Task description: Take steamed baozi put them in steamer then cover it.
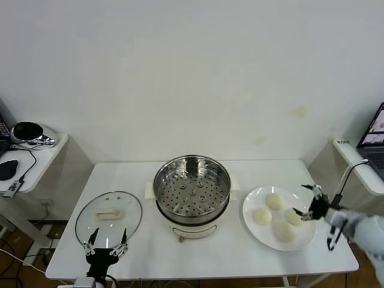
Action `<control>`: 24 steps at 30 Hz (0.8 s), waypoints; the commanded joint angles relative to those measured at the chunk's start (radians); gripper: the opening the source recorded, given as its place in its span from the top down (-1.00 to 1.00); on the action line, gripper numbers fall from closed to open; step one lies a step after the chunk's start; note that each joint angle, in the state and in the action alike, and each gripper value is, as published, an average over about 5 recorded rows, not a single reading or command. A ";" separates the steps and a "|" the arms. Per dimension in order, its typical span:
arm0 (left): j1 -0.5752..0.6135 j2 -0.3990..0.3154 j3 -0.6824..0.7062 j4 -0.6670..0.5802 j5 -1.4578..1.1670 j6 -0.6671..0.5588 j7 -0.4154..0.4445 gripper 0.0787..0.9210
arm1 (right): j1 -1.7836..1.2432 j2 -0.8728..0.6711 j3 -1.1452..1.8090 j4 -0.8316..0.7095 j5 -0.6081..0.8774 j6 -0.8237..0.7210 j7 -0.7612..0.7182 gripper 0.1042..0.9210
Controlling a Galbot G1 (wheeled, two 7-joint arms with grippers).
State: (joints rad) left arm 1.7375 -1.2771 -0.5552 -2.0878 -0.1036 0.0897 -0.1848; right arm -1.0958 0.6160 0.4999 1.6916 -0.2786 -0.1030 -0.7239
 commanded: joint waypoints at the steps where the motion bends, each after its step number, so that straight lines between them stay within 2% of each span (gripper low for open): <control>1: 0.004 0.001 -0.004 -0.006 0.056 0.008 0.004 -0.77 | 0.588 -0.177 -0.523 -0.230 -0.032 -0.028 -0.318 -0.76; 6: 0.007 0.000 -0.012 -0.006 0.065 0.009 0.007 -0.77 | 0.867 -0.131 -0.845 -0.358 0.003 -0.006 -0.412 -0.76; 10: 0.008 -0.002 -0.020 -0.004 0.066 0.008 0.008 -0.77 | 0.971 -0.070 -0.972 -0.440 0.021 -0.004 -0.441 -0.76; 24: 0.018 0.001 -0.046 -0.008 0.075 0.006 0.011 -0.77 | 0.982 0.162 -1.045 -0.662 -0.024 0.004 -0.416 -0.76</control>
State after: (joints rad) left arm 1.7550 -1.2770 -0.6012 -2.0974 -0.0349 0.0951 -0.1734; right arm -0.2396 0.6676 -0.4042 1.1884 -0.2935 -0.1045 -1.0945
